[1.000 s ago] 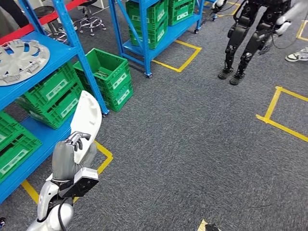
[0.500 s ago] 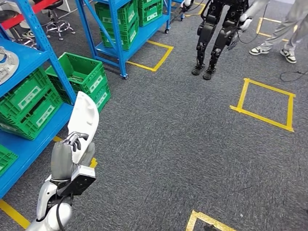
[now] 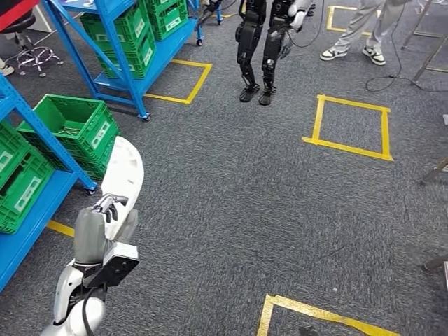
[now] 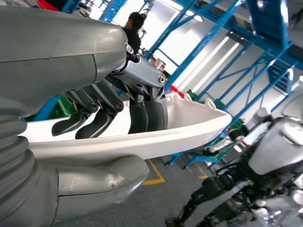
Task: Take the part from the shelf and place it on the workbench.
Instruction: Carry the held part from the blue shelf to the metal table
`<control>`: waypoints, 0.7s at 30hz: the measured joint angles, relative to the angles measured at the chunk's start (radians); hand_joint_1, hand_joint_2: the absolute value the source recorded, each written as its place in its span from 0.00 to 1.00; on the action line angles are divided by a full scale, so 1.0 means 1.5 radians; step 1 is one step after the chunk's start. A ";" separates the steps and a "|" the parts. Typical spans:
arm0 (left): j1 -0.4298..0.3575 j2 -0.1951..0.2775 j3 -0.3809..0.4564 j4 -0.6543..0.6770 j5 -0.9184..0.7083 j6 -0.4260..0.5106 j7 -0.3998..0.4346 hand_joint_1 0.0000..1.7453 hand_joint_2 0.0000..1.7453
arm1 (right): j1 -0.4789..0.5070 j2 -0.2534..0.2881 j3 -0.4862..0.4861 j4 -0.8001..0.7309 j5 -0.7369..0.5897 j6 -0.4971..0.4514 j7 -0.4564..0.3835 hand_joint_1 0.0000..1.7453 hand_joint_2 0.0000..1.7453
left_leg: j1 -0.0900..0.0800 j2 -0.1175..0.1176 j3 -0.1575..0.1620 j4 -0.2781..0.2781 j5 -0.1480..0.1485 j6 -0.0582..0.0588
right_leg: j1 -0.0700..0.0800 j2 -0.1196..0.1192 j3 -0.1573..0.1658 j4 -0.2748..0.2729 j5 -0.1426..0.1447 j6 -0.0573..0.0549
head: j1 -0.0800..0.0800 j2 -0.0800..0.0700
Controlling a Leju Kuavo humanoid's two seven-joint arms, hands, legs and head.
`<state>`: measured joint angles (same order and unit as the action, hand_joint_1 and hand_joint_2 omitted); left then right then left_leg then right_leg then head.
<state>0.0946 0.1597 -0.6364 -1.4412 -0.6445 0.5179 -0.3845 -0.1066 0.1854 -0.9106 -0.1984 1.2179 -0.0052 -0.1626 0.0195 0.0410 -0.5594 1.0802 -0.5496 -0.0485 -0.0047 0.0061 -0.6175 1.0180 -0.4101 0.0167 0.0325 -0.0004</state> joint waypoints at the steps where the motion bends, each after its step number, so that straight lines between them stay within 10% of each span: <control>1: 0.001 0.001 0.000 0.000 0.000 0.001 0.000 1.00 1.00 | -0.001 0.000 0.000 0.000 0.000 -0.001 0.000 0.00 0.00 | -0.001 -0.012 -0.023 0.047 -0.022 0.001 | 0.001 0.006 0.000 0.000 0.000 -0.003 | -0.002 0.000; 4: 0.005 0.002 0.000 0.000 0.000 0.002 0.000 1.00 1.00 | 0.000 0.000 0.000 0.000 0.001 -0.001 -0.001 0.00 0.00 | -0.003 -0.025 -0.075 0.133 -0.038 0.005 | 0.003 0.029 0.000 0.000 0.000 -0.005 | -0.004 0.000; 8: 0.006 0.003 0.002 0.000 0.000 0.006 0.000 1.00 1.00 | 0.000 0.001 0.002 0.000 0.002 -0.001 0.000 0.00 0.00 | 0.000 -0.053 -0.018 -0.007 0.047 0.010 | 0.004 0.062 0.000 0.005 0.001 0.001 | -0.004 0.000; 12: 0.009 0.002 0.005 -0.001 0.000 0.009 0.000 1.00 1.00 | 0.005 0.001 0.006 0.000 0.003 -0.003 0.000 0.00 0.00 | 0.000 -0.058 -0.003 -0.046 0.054 0.018 | 0.002 0.079 -0.011 0.006 0.004 0.015 | -0.004 0.000; 15: 0.010 0.002 0.008 -0.003 0.000 0.011 0.001 1.00 1.00 | 0.007 0.001 0.008 0.000 0.005 -0.005 0.001 0.00 0.00 | 0.001 -0.039 -0.002 -0.048 0.056 0.030 | 0.004 0.031 -0.036 0.055 -0.028 0.025 | 0.002 0.000; 18: 0.014 0.003 0.009 -0.003 -0.001 0.012 0.002 1.00 1.00 | 0.004 0.002 0.010 0.000 0.006 -0.005 0.001 0.00 0.00 | -0.002 -0.017 -0.001 -0.048 0.054 0.033 | 0.003 0.002 -0.098 0.185 -0.088 0.030 | 0.005 0.000; 21: 0.015 0.003 0.009 -0.003 -0.002 0.013 0.004 1.00 1.00 | 0.005 0.003 0.011 0.000 0.007 -0.005 0.001 0.00 0.00 | -0.002 0.004 0.004 -0.048 0.050 0.032 | 0.002 -0.005 -0.080 0.156 -0.058 0.029 | 0.005 0.000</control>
<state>0.1175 0.1637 -0.6222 -1.4459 -0.6478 0.5373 -0.3790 -0.0996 0.1892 -0.8941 -0.1981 1.2289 -0.0129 -0.1604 0.0159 0.0476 -0.5537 1.0084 -0.4746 -0.0011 -0.0022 -0.0007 -0.7379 1.2516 -0.4967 0.0607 0.0396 -0.0004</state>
